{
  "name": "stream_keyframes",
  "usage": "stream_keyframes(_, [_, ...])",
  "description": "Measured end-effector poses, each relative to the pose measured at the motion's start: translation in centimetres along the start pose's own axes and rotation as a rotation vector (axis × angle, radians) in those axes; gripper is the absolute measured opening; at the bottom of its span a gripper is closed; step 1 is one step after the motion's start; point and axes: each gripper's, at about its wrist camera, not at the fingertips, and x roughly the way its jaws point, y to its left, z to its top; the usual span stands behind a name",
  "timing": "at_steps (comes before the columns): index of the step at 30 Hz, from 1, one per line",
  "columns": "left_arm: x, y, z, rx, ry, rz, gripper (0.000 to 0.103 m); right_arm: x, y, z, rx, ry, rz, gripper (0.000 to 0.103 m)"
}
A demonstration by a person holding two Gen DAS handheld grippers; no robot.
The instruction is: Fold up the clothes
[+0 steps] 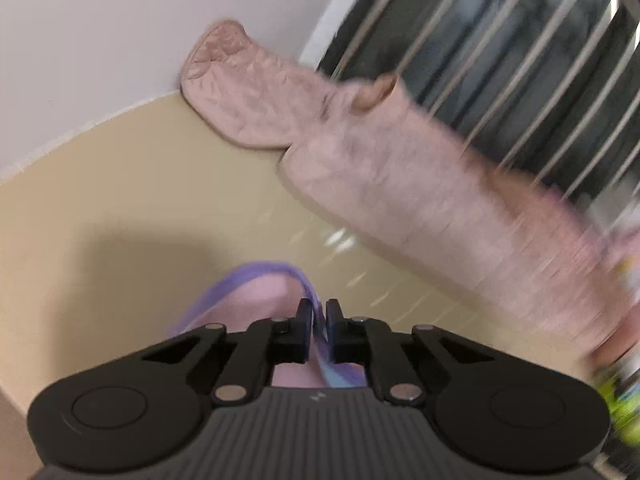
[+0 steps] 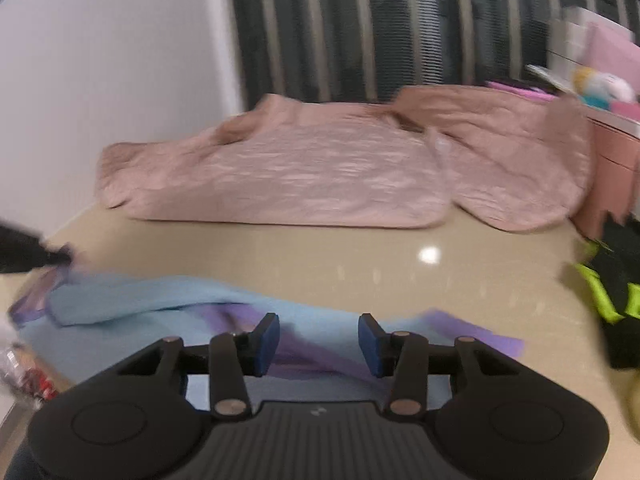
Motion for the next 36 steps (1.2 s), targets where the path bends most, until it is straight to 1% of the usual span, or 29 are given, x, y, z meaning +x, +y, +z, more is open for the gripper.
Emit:
stream_keyframes(2, [0.0, 1.9, 0.0, -0.152, -0.014, -0.083, 0.012, 0.4, 2.1, 0.3, -0.018, -0.006, 0.065, 0.043])
stream_keyframes(4, [-0.1, 3.7, 0.0, -0.291, -0.025, -0.157, 0.02, 1.0, 4.5, 0.5, -0.059, -0.011, 0.125, 0.043])
stream_keyframes(5, [0.1, 4.0, -0.1, -0.293, -0.012, -0.148, 0.02, 1.2, 5.7, 0.6, -0.087, -0.013, 0.147, 0.043])
stream_keyframes(6, [0.1, 3.9, 0.0, -0.263, 0.002, -0.127, 0.02, 1.5, 7.0, 0.6, -0.113, -0.014, 0.169, 0.043])
stream_keyframes(8, [0.5, 2.9, 0.2, -0.169, 0.054, -0.078, 0.022, 2.0, 9.6, 1.0, -0.158, -0.02, 0.221, 0.043])
stream_keyframes(9, [0.5, 2.5, 0.2, -0.135, 0.072, -0.07, 0.027, 2.3, 10.9, 1.2, -0.181, -0.024, 0.246, 0.043])
stream_keyframes(10, [0.6, 2.1, 0.2, -0.103, 0.09, -0.065, 0.035, 2.5, 12.3, 1.4, -0.204, -0.029, 0.27, 0.043])
stream_keyframes(11, [0.6, 1.7, 0.2, -0.081, 0.103, -0.076, 0.038, 2.7, 13.6, 1.6, -0.226, -0.032, 0.294, 0.043])
stream_keyframes(12, [0.6, 1.4, 0.1, -0.059, 0.116, -0.085, 0.036, 3.1, 14.9, 1.7, -0.245, -0.026, 0.314, 0.043])
stream_keyframes(14, [0.8, 1.0, 0.2, -0.022, 0.137, -0.091, 0.014, 3.7, 17.3, 2.0, -0.285, -0.014, 0.351, 0.042])
stream_keyframes(15, [0.9, 0.9, 0.3, -0.018, 0.137, -0.106, 0.003, 4.2, 18.4, 1.9, -0.308, -0.001, 0.353, 0.042])
stream_keyframes(16, [0.9, 0.8, 0.4, -0.026, 0.124, -0.123, 0.003, 5.0, 19.4, 1.7, -0.325, 0.021, 0.354, 0.041])
stream_keyframes(17, [0.9, 1.0, 0.6, -0.044, 0.1, -0.143, 0.003, 5.5, 20.1, 1.6, -0.332, 0.039, 0.355, 0.027])
stream_keyframes(18, [0.7, 1.5, 0.9, -0.078, 0.064, -0.174, 0.003, 6.0, 20.7, 1.5, -0.333, 0.052, 0.353, 0.006])
stream_keyframes(19, [0.6, 2.0, 1.1, -0.114, 0.029, -0.205, 0.003, 6.4, 21.2, 1.3, -0.33, 0.065, 0.343, 0.003])
stream_keyframes(20, [0.8, 2.7, 1.2, -0.156, 0.008, -0.223, 0.003, 6.6, 21.4, 1.2, -0.328, 0.066, 0.332, 0.003])
stream_keyframes(22, [1.2, 3.7, 1.1, -0.203, -0.006, -0.204, 0.002, 6.6, 21.9, 0.7, -0.34, 0.051, 0.315, 0.003])
stream_keyframes(24, [1.3, 4.4, 0.8, -0.218, -0.014, -0.201, 0.004, 6.4, 22.4, 0.5, -0.359, 0.035, 0.316, 0.003])
stream_keyframes(25, [1.2, 4.9, 0.6, -0.241, -0.026, -0.207, 0.012, 6.2, 22.7, 0.4, -0.372, 0.027, 0.323, 0.003])
stream_keyframes(26, [1.2, 5.3, 0.4, -0.267, -0.034, -0.195, 0.019, 6.1, 22.9, 0.4, -0.385, 0.018, 0.33, 0.004])
stream_keyframes(27, [1.2, 5.7, 0.4, -0.284, -0.03, -0.18, 0.038, 6.0, 23.2, 0.3, -0.397, 0.012, 0.335, 0.007])
stream_keyframes(28, [1.0, 5.8, 0.4, -0.281, -0.031, -0.18, 0.041, 6.2, 23.4, 0.3, -0.404, 0.021, 0.334, 0.01])
stream_keyframes(29, [0.7, 5.9, 0.5, -0.274, -0.034, -0.179, 0.041, 6.3, 23.5, 0.3, -0.411, 0.028, 0.333, 0.015])
stream_keyframes(30, [0.4, 5.6, 0.6, -0.253, -0.038, -0.176, 0.042, 6.1, 23.2, 0.4, -0.41, 0.021, 0.333, 0.017])
stream_keyframes(31, [0.1, 5.3, 0.8, -0.224, -0.033, -0.168, 0.047, 5.5, 22.7, 0.6, -0.403, 0.006, 0.32, 0.017])
stream_keyframes(32, [0.0, 4.8, 1.0, -0.195, -0.022, -0.156, 0.051, 5.0, 22.2, 0.8, -0.396, -0.009, 0.308, 0.019])
stream_keyframes(33, [-0.2, 4.4, 1.1, -0.167, -0.009, -0.145, 0.055, 4.6, 21.6, 1.0, -0.386, -0.02, 0.293, 0.023])
stream_keyframes(36, [0.1, 2.8, 0.7, -0.068, 0.077, -0.149, 0.058, 5.1, 18.6, 1.9, -0.31, -0.001, 0.204, 0.024])
